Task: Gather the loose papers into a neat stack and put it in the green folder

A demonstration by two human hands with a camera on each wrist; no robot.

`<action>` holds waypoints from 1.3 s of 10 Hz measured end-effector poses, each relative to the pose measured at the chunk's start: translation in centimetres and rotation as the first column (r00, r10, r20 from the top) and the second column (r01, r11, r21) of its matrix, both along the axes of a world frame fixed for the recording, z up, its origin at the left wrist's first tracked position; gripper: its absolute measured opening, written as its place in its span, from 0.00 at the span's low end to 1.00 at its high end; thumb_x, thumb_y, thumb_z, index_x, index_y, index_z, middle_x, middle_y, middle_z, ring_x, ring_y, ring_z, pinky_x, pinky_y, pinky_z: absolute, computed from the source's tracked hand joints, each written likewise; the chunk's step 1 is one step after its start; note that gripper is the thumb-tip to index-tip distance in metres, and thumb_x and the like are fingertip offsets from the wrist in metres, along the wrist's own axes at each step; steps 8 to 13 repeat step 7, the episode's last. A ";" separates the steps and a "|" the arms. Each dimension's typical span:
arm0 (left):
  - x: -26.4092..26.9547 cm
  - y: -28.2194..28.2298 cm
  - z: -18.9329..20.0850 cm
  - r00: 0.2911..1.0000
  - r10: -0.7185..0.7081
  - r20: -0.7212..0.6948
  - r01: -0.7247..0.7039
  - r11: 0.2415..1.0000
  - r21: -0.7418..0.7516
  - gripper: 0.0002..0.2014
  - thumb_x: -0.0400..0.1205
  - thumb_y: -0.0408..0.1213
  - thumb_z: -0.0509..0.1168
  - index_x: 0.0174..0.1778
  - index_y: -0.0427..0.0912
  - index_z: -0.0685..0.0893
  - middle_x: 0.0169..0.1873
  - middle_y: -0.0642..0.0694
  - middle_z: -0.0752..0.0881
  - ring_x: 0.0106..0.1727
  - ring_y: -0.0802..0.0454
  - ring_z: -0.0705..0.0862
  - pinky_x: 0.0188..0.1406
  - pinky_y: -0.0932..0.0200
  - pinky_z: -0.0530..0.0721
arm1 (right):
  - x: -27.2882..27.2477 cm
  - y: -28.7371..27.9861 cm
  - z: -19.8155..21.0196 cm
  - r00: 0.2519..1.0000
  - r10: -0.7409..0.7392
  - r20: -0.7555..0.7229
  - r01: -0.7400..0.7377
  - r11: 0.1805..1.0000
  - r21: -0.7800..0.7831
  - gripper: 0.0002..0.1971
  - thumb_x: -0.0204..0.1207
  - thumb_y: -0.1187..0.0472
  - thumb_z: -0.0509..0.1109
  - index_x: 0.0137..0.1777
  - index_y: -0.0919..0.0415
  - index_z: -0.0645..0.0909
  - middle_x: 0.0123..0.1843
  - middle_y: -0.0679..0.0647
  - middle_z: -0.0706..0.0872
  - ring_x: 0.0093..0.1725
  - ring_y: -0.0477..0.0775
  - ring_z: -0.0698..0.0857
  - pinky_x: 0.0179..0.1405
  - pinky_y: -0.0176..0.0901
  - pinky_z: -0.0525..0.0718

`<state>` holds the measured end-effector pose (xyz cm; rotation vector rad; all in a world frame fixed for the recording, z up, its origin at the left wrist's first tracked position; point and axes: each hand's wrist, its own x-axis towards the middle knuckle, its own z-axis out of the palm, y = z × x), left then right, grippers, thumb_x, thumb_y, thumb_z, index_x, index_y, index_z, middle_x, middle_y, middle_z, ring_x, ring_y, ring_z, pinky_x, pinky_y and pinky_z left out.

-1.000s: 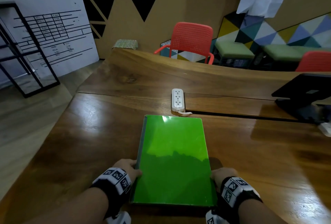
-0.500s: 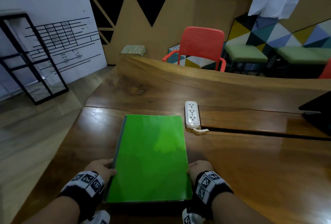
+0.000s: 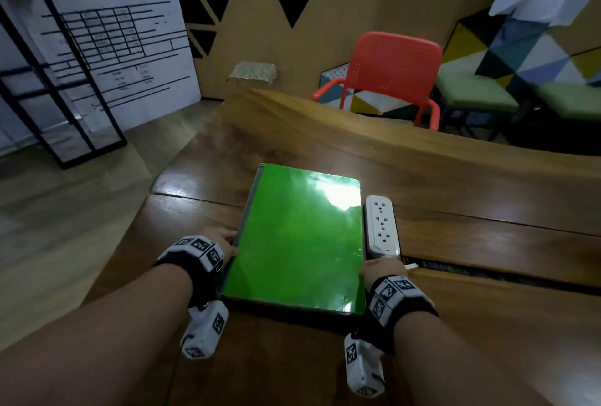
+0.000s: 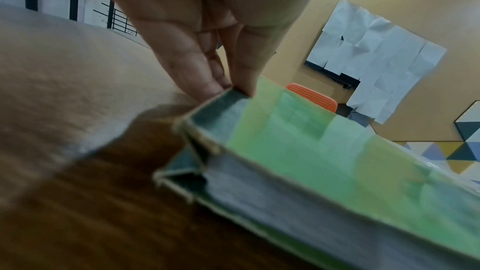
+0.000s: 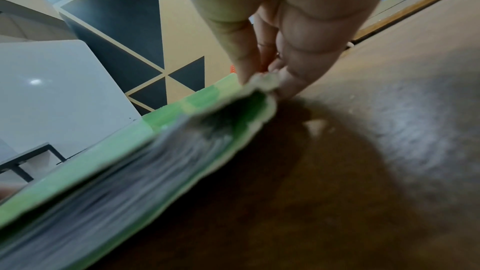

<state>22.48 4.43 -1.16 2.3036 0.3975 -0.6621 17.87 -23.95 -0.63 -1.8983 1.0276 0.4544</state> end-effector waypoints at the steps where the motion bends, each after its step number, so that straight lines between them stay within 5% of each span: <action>1: 0.9 0.1 -1.3 1.000 -0.021 -0.016 0.021 1.000 0.016 0.24 0.77 0.31 0.68 0.70 0.46 0.77 0.62 0.42 0.86 0.53 0.43 0.85 0.57 0.55 0.83 | -0.4 0.2 0.5 0.939 0.334 -0.081 -0.344 0.913 -0.219 0.20 0.81 0.67 0.57 0.73 0.64 0.72 0.73 0.61 0.78 0.71 0.59 0.78 0.67 0.45 0.79; 2: 0.9 -0.1 -1.0 0.999 -0.029 -0.032 0.030 0.999 0.024 0.24 0.78 0.32 0.67 0.71 0.48 0.77 0.55 0.42 0.87 0.46 0.44 0.83 0.47 0.57 0.81 | -0.3 0.2 0.7 0.996 0.093 -0.013 -0.094 0.989 -0.112 0.20 0.81 0.66 0.60 0.73 0.62 0.74 0.73 0.60 0.78 0.70 0.59 0.79 0.63 0.45 0.80; 3: 0.6 -0.2 -0.9 0.999 -0.029 -0.019 0.030 0.998 0.048 0.24 0.78 0.32 0.67 0.70 0.48 0.77 0.52 0.43 0.86 0.43 0.47 0.83 0.45 0.55 0.84 | -0.8 0.1 0.2 0.943 0.324 -0.075 -0.332 0.922 -0.200 0.19 0.80 0.65 0.61 0.71 0.60 0.75 0.74 0.58 0.77 0.71 0.58 0.78 0.63 0.44 0.80; 4: 0.3 -0.5 -0.2 0.997 -0.069 -0.020 0.070 0.995 0.071 0.23 0.78 0.33 0.67 0.71 0.48 0.77 0.59 0.42 0.87 0.37 0.53 0.81 0.36 0.62 0.80 | -1.1 -0.3 0.8 0.971 0.237 0.026 -0.232 0.965 -0.119 0.14 0.75 0.63 0.69 0.60 0.56 0.84 0.66 0.58 0.85 0.65 0.58 0.84 0.31 0.27 0.80; 6: -0.5 -1.4 2.3 0.976 -0.208 -0.059 0.216 0.943 0.254 0.26 0.79 0.42 0.65 0.74 0.48 0.73 0.69 0.45 0.80 0.62 0.46 0.82 0.65 0.53 0.79 | -1.6 -0.7 1.2 0.940 0.340 -0.007 -0.327 0.898 -0.295 0.13 0.77 0.56 0.65 0.54 0.58 0.89 0.57 0.56 0.90 0.52 0.55 0.87 0.53 0.41 0.84; 7: -1.1 -2.4 4.1 0.980 -0.197 0.031 0.176 0.926 0.334 0.30 0.79 0.45 0.64 0.78 0.43 0.66 0.74 0.42 0.74 0.69 0.42 0.77 0.69 0.50 0.76 | -2.3 -1.1 2.3 0.943 0.333 0.013 -0.310 0.891 -0.333 0.13 0.77 0.59 0.64 0.51 0.60 0.90 0.54 0.57 0.90 0.42 0.55 0.82 0.46 0.40 0.83; 13: -1.1 -2.4 4.1 0.980 -0.197 0.031 0.176 0.926 0.334 0.30 0.79 0.45 0.64 0.78 0.43 0.66 0.74 0.42 0.74 0.69 0.42 0.77 0.69 0.50 0.76 | -2.3 -1.1 2.3 0.943 0.333 0.013 -0.310 0.891 -0.333 0.13 0.77 0.59 0.64 0.51 0.60 0.90 0.54 0.57 0.90 0.42 0.55 0.82 0.46 0.40 0.83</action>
